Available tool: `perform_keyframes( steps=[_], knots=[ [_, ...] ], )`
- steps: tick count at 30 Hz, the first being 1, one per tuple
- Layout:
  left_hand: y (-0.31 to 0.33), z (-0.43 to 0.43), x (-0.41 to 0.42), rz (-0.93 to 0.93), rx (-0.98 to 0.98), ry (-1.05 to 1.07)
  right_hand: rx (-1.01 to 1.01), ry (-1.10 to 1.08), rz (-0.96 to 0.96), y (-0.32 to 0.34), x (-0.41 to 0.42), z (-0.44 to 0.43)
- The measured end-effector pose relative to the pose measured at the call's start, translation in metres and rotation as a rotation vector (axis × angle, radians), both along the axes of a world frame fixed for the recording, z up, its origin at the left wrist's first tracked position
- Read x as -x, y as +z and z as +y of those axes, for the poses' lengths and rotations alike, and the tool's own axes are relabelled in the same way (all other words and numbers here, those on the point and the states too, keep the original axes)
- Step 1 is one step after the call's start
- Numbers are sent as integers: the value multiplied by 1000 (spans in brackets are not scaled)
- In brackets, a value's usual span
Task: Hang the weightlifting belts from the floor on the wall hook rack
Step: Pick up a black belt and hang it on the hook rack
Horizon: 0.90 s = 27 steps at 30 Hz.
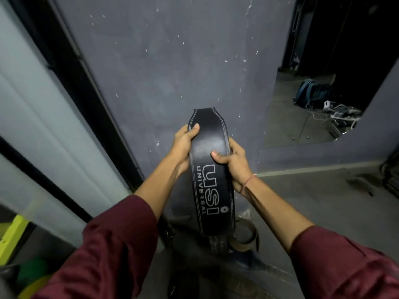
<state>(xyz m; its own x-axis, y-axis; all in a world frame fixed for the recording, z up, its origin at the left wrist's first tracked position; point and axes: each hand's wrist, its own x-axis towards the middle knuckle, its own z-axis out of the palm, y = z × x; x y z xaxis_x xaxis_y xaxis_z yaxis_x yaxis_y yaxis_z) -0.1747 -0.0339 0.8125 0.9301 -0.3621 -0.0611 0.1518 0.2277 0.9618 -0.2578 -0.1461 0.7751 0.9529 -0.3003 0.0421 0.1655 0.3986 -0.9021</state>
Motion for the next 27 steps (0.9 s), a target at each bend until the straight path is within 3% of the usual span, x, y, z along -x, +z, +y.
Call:
perform_keyframes(
  steps=[2, 7, 10, 14, 21, 27],
  knots=[
    [17, 2, 4, -17, 123, -31, 35, 3, -31, 21, 2, -1],
    [60, -1, 4, -153, 197, 101, 173, 11, -104, 57, 2, -5],
    [83, -1, -3, -207, 222, 172, 314, -7, -53, 27, 16, -2],
    [111, 7, -4, -301, 230, 202, 293, -22, 79, -26, 39, 13],
    [134, 14, 0, -414, 301, 209, 215, -101, -218, 75, -1, 24],
    [152, 22, -3, -482, 315, 206, 321, 55, 48, -27, 27, 26]
  ],
)
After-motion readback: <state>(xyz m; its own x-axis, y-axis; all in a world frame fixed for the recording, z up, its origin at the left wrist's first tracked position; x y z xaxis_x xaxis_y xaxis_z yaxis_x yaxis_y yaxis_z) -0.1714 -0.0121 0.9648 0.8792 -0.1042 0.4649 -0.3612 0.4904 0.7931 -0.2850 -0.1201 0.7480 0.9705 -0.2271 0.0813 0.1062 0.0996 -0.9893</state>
